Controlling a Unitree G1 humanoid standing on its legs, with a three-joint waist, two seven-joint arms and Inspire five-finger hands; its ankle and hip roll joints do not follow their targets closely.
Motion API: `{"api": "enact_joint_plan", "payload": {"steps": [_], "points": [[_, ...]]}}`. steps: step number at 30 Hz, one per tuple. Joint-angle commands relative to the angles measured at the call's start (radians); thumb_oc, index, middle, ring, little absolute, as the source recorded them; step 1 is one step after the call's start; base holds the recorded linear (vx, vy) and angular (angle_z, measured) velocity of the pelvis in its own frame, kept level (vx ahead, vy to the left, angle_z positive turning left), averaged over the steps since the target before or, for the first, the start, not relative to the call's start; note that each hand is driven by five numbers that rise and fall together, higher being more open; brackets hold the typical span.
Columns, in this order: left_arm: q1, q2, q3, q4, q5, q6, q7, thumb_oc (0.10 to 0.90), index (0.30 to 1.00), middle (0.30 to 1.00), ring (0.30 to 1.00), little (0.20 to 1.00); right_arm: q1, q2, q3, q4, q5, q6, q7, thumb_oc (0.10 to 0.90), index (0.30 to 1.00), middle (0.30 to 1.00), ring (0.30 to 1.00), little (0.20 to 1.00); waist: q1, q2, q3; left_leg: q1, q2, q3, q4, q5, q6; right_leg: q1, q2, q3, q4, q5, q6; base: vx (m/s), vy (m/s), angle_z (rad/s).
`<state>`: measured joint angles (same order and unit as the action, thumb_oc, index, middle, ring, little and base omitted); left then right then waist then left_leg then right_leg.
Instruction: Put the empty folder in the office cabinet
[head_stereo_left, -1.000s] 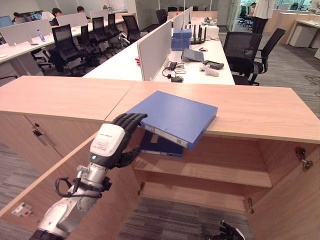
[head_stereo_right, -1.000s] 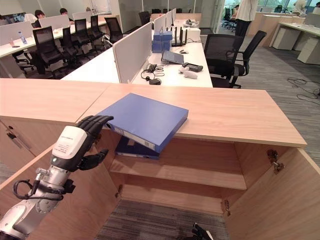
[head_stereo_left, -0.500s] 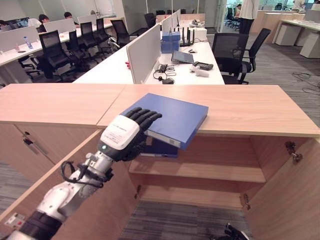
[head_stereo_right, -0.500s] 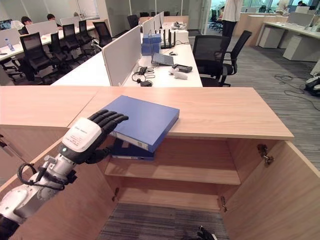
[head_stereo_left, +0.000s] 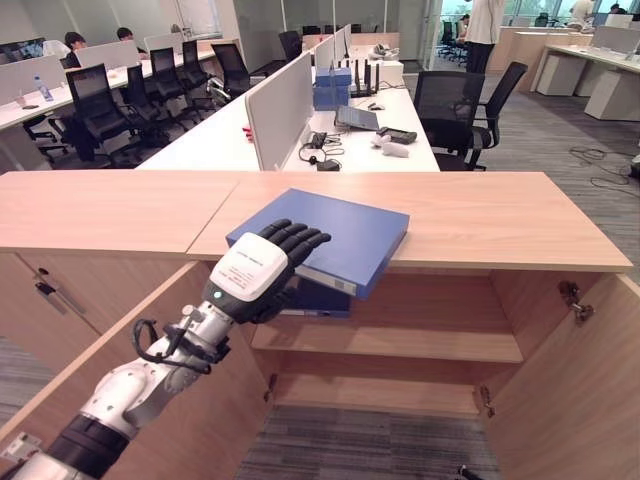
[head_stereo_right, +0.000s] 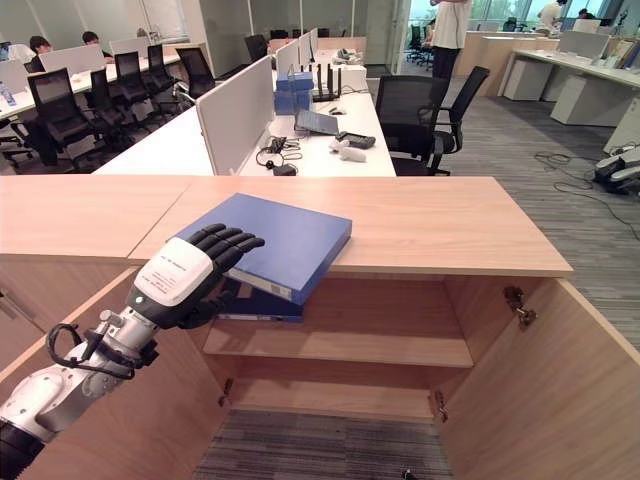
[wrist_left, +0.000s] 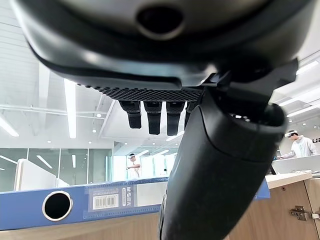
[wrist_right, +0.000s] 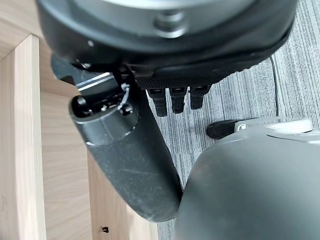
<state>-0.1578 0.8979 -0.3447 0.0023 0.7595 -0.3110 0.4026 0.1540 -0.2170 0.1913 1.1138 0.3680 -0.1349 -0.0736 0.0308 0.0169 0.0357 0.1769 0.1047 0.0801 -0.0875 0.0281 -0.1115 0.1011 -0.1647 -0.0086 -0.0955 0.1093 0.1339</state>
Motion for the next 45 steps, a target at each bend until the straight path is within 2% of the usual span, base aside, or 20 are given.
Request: {"api": "enact_joint_plan", "payload": {"steps": [1,6,18,36,37,38,39,40,45], "points": [[-0.236,0.032,0.012,0.022,-0.013,0.016,0.043,0.8,0.9,0.9,0.9,0.9,-0.073,0.001,0.013,-0.01,0.028,-0.039,0.006,0.8,0.9,0.9,0.9,0.9,-0.011,0.019,0.03,0.004,-0.04,0.008,0.0,-0.054,0.014,0.079,0.023,-0.004,0.008,-0.145,0.042,0.01,0.002,-0.08],[-0.269,0.017,-0.024,0.053,-0.002,0.022,0.038,0.8,0.9,0.9,0.9,0.9,-0.074,-0.001,0.01,-0.013,0.032,-0.039,0.003,0.8,0.9,0.9,0.9,0.9,-0.017,0.019,0.03,0.006,-0.04,0.012,0.0,-0.056,0.015,0.079,0.024,-0.001,0.009,-0.144,0.042,0.01,0.001,-0.03],[-0.464,0.013,-0.187,0.22,0.103,0.084,0.067,0.8,0.9,0.9,0.9,0.9,-0.074,-0.017,0.008,-0.006,0.062,-0.042,0.003,0.8,0.9,0.9,0.9,0.9,-0.052,0.012,0.028,0.012,-0.036,0.029,0.0,-0.058,0.014,0.071,0.029,0.025,0.016,-0.144,0.045,0.01,0.001,-0.05],[-0.501,-0.021,-0.213,0.309,0.119,0.124,0.066,0.8,0.9,0.9,0.9,0.9,-0.075,-0.016,0.007,-0.011,0.097,-0.036,0.019,0.8,0.9,0.9,0.9,0.9,-0.07,0.002,0.023,0.028,-0.033,0.039,0.0,-0.07,0.016,0.064,0.033,0.049,0.035,-0.152,0.043,0.01,0.003,-0.01],[-0.495,-0.029,-0.209,0.311,0.115,0.126,0.067,0.598,0.596,0.596,0.596,0.596,-0.076,-0.013,0.005,-0.008,0.096,-0.036,0.017,0.8,0.9,0.9,0.9,0.9,-0.069,0.0,0.024,0.029,-0.033,0.041,0.0,-0.071,0.016,0.062,0.033,0.05,0.038,-0.153,0.043,0.02,0.006,-0.06],[-0.495,-0.029,-0.208,0.31,0.115,0.126,0.066,0.563,0.545,0.545,0.545,0.545,-0.076,-0.014,0.005,-0.008,0.096,-0.036,0.017,0.8,0.9,0.9,0.9,0.9,-0.069,0.0,0.024,0.029,-0.033,0.041,0.0,-0.071,0.016,0.062,0.033,0.05,0.038,-0.153,0.043,0.03,0.009,-0.04],[-0.49,-0.034,-0.204,0.31,0.113,0.127,0.066,0.46,0.389,0.389,0.389,0.389,-0.075,-0.013,0.004,-0.008,0.095,-0.035,0.016,0.8,0.9,0.9,0.9,0.9,-0.068,-0.001,0.024,0.03,-0.033,0.041,0.0,-0.072,0.016,0.062,0.033,0.05,0.038,-0.153,0.042,0.0,0.0,0.0],[-0.486,-0.039,-0.201,0.31,0.11,0.127,0.065,0.4,0.3,0.3,0.3,0.3,-0.074,-0.012,0.004,-0.009,0.095,-0.034,0.016,0.8,0.9,0.9,0.9,0.9,-0.069,-0.002,0.023,0.03,-0.033,0.041,0.0,-0.073,0.017,0.062,0.034,0.05,0.039,-0.154,0.042,0.0,0.0,0.0],[-0.449,-0.084,-0.154,0.291,0.06,0.121,0.062,0.4,0.3,0.3,0.3,0.3,-0.072,-0.007,0.002,-0.015,0.089,-0.031,0.014,0.8,0.9,0.9,0.9,0.9,-0.068,-0.009,0.022,0.036,-0.032,0.039,0.0,-0.076,0.019,0.066,0.037,0.054,0.039,-0.156,0.037,0.01,0.003,-0.01]]}}
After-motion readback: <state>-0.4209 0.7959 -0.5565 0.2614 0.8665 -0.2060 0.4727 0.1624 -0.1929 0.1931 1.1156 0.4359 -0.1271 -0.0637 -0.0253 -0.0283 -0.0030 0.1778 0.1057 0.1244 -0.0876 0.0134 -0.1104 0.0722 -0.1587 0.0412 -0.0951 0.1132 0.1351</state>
